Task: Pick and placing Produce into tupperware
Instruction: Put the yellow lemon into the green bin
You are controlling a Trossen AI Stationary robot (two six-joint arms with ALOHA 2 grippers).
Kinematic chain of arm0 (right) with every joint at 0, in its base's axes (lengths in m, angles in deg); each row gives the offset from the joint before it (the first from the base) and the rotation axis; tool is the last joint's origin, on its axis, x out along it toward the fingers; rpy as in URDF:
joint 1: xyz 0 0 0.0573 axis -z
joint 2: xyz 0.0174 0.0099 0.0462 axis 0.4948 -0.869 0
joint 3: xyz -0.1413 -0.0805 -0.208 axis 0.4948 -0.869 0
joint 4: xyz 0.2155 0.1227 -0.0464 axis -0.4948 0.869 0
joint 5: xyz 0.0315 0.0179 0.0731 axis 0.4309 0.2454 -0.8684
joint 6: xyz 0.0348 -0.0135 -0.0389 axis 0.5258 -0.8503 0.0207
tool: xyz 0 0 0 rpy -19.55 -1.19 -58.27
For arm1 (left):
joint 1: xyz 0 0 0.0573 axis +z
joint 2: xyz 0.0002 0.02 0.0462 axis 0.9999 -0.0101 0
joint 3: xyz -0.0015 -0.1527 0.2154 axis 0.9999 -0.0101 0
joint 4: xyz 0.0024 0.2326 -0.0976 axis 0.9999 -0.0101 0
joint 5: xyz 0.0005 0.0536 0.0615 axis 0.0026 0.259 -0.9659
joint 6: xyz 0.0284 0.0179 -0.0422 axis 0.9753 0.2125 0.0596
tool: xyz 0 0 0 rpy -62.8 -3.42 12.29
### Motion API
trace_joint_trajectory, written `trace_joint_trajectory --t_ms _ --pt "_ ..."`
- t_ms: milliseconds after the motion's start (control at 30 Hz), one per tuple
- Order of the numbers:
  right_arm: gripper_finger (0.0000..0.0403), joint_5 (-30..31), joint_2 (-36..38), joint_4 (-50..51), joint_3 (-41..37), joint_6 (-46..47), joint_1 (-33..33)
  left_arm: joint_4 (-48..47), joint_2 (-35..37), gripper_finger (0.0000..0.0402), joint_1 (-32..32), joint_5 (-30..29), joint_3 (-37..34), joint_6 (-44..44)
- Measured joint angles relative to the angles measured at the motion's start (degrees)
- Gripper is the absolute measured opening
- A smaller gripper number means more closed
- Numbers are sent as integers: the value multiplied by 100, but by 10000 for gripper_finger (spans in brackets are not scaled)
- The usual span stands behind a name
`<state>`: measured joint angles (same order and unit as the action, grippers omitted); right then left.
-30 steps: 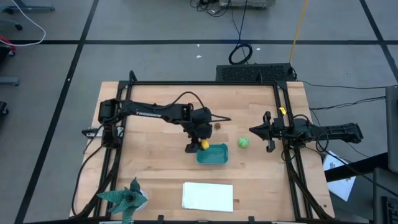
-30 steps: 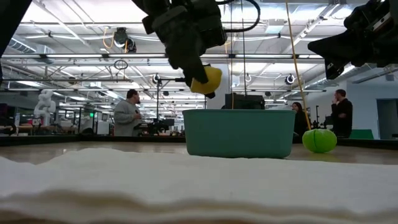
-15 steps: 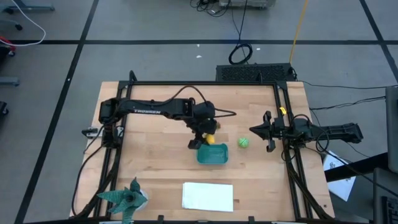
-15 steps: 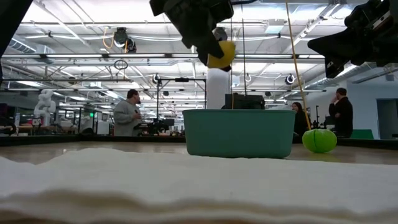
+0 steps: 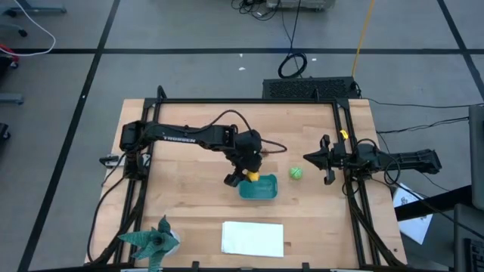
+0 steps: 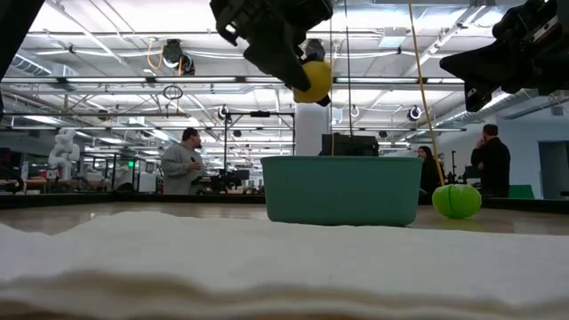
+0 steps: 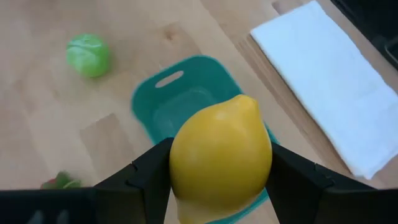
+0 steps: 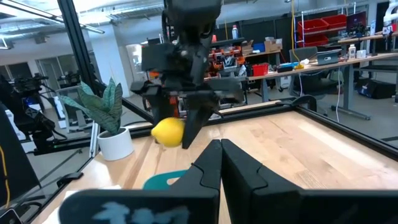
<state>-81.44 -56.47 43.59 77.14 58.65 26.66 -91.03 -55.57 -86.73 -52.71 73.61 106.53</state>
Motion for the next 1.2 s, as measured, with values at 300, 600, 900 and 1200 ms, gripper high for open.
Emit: trace_joint_trajectory --t_ms 300,600,900,1200 --pt "0 0 -11 4 1 0 1 -21 -596 218 -83 126 23 343" --pt "0 1 -24 0 -1 0 -1 -401 -686 218 108 623 369 121" --pt "0 0 -92 1 0 0 0 -357 -832 218 -1 669 404 278" --pt "0 0 -146 15 -1 0 0 -239 -921 218 -95 289 402 441"
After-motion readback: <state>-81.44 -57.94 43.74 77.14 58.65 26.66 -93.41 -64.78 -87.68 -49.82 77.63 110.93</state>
